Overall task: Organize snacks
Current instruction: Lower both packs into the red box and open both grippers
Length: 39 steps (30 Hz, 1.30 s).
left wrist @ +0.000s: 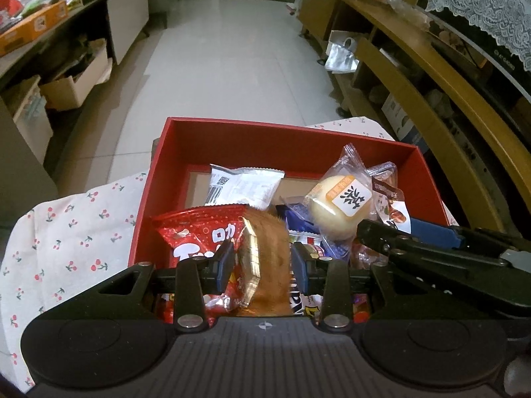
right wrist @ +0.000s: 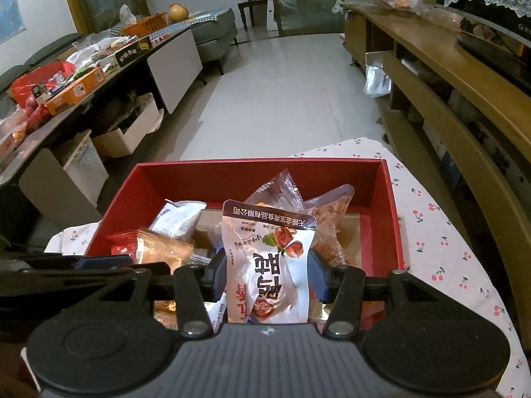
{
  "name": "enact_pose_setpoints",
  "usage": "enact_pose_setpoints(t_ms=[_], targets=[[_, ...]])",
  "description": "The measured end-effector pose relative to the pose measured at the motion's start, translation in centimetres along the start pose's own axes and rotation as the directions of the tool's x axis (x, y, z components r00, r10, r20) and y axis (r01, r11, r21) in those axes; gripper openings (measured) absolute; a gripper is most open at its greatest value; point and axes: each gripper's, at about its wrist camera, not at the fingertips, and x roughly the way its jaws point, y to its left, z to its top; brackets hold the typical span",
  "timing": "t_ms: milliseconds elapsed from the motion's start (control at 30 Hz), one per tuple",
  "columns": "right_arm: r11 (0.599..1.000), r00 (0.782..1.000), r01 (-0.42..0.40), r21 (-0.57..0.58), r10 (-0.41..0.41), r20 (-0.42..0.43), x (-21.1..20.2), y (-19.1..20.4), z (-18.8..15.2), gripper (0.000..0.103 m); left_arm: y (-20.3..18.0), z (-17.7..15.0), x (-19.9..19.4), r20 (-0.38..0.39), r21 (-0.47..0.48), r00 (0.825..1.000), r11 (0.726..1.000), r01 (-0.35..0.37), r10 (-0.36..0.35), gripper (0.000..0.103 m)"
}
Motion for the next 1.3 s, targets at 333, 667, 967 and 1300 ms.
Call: enact_pose_setpoints(t_ms=[333, 667, 967, 1300], targets=[[0.999, 1.0, 0.029, -0.019, -0.029, -0.005, 0.5, 0.3, -0.3, 0.065, -0.5, -0.3, 0.1, 0.003, 0.02, 1.0, 1.0, -0.024, 0.024, 0.045], [0.999, 0.999, 0.04, -0.013, -0.04, 0.008, 0.3, 0.3, -0.2, 0.066, -0.5, -0.3, -0.4, 0.021, 0.028, 0.999, 0.999, -0.034, 0.033, 0.051], [0.998, 0.997, 0.057, 0.008, -0.057, 0.042, -0.7, 0.1, 0.2, 0.072, -0.1, -0.2, -1.6, 0.073, 0.027, 0.994, 0.996, -0.081, 0.078, 0.078], [0.998, 0.996, 0.054, 0.029, -0.056, 0.072, -3.3, 0.4, -0.5, 0.077, 0.5, -1.3, -3.4, 0.097, 0.007, 0.991, 0.996, -0.091, 0.09, 0.087]])
